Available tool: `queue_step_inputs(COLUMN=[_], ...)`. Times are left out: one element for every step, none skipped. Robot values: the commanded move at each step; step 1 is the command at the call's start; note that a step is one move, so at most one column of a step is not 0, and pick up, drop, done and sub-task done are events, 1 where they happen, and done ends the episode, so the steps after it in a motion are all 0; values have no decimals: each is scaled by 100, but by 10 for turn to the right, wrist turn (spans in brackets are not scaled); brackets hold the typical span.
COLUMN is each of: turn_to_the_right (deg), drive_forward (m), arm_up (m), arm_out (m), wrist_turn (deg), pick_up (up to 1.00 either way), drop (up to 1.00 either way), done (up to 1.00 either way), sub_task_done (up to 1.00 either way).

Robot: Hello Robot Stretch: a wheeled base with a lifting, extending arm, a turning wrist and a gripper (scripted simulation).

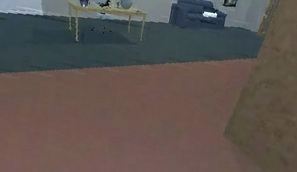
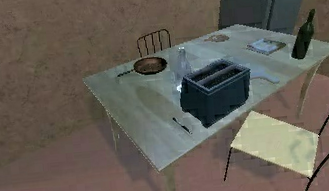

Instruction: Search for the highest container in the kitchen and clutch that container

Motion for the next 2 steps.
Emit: queue_step_inputs(turn_to_the_right=[60, 0], drive_forward=[0, 40], arm_up=[0, 0], arm_out=[0, 0], wrist_turn=[0, 0], pick_up=[0, 0], drop=[0, 0], done=[0, 0], sub_task_done=[0, 0])
